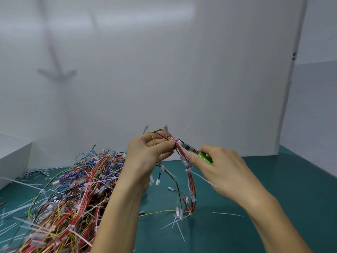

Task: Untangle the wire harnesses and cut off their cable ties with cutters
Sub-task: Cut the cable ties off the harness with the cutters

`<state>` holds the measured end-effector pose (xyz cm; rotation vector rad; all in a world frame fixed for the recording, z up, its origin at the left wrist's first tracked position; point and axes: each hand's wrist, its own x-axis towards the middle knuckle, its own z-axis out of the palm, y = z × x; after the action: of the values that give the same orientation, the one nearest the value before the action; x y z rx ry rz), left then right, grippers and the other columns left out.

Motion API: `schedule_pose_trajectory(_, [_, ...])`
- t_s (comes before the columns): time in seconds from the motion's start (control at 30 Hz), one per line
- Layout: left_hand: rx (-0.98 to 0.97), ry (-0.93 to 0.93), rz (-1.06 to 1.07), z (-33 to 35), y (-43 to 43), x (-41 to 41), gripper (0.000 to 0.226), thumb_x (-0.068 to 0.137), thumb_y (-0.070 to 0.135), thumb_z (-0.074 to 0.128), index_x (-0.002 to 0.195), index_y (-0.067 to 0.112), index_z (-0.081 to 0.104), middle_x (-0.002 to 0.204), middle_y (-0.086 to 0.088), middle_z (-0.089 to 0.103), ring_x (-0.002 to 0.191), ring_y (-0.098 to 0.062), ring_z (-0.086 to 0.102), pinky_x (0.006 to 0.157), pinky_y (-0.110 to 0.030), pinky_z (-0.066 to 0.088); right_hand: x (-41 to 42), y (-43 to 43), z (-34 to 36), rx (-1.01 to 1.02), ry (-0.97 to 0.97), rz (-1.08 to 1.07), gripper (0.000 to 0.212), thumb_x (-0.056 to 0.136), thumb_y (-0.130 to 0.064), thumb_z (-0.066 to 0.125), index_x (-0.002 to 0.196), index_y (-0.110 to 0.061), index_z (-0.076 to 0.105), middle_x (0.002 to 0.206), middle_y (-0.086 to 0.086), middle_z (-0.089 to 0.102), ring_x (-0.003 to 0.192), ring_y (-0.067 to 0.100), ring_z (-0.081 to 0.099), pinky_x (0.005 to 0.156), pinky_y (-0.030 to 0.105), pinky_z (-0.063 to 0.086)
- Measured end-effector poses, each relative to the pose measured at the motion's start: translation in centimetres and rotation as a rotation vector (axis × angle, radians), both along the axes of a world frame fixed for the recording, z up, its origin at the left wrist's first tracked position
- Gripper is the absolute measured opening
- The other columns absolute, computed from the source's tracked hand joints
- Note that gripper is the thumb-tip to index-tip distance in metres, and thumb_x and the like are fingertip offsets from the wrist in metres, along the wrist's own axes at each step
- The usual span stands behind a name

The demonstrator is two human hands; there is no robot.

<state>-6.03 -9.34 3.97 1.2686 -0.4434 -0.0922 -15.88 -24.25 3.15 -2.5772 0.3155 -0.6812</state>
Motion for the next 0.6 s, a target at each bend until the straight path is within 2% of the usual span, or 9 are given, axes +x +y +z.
schedule_pose_trajectory(0.33, [0.035, -0.041, -0.020, -0.07, -0.15, -0.11, 0.019, 0.079, -0.007, 0.073, 0.096, -0.001, 0.067, 0.083, -0.014, 0.076, 0.074, -0.020, 0.073, 0.067, -0.023, 0.060, 0.00, 0.18, 0.12, 0.050, -0.025, 0.007, 0.061, 0.087, -0.074, 0.039, 0.066, -0.017, 0.050, 0.053, 0.000, 0.039, 0.054, 0.020, 0.036, 0.050, 0.034, 0.028])
schedule_pose_trajectory(0.5, [0.047, -0.064, -0.027, 0.04, 0.01, -0.22, 0.019, 0.080, -0.007, 0.072, 0.096, 0.003, 0.068, 0.085, -0.014, 0.077, 0.075, -0.020, 0.075, 0.065, -0.021, 0.058, 0.02, 0.12, 0.09, 0.074, -0.021, 0.020, 0.067, 0.084, -0.075, 0.036, 0.076, -0.013, 0.062, 0.052, 0.001, 0.037, 0.054, 0.020, 0.033, 0.051, 0.033, 0.029])
schedule_pose_trajectory(0.6, [0.053, -0.072, -0.034, 0.05, 0.07, -0.25, 0.020, 0.080, -0.007, 0.072, 0.097, 0.003, 0.068, 0.086, -0.013, 0.077, 0.077, -0.022, 0.075, 0.066, -0.022, 0.058, 0.03, 0.10, 0.14, 0.091, -0.022, 0.034, 0.070, 0.082, -0.075, 0.035, 0.079, -0.010, 0.063, 0.048, -0.001, 0.032, 0.051, 0.017, 0.027, 0.050, 0.033, 0.026])
